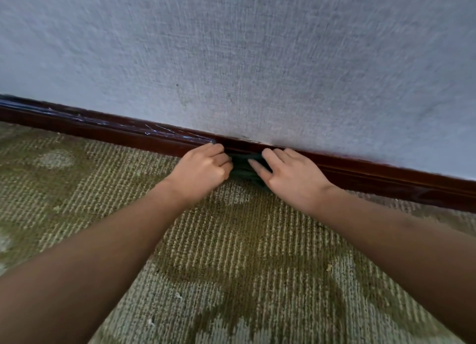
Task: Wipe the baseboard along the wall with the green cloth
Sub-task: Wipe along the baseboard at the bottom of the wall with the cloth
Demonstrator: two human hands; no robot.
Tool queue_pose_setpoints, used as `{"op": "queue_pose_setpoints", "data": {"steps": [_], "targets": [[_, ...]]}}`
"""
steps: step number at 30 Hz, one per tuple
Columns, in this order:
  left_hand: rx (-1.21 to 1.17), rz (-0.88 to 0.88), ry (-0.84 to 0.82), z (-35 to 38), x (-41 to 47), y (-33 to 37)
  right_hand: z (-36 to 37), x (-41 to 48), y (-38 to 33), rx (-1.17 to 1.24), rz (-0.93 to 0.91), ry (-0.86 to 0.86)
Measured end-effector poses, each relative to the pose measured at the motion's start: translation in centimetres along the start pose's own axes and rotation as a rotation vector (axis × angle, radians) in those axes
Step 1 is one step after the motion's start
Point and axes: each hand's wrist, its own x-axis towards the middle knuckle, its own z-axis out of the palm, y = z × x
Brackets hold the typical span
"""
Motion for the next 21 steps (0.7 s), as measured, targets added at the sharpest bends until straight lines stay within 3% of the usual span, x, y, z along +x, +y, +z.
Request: {"op": "queue_pose_setpoints", "data": {"steps": [4, 15, 21], "targets": [[0.02, 0.021, -0.036, 1.0, -0.2, -0.2, 1.2, 0.5, -0.8, -0.03, -0.019, 0.1], [0.066, -0.015, -0.178, 1.4, -0.6, 0.2, 0.5, 1.2, -2.7, -0.062, -0.042, -0.047], [0.138, 0.001, -0.208, -1.3, -0.8, -0.5, -2.0, 2.4, -2.6, -0.056, 0.007, -0.045]]}}
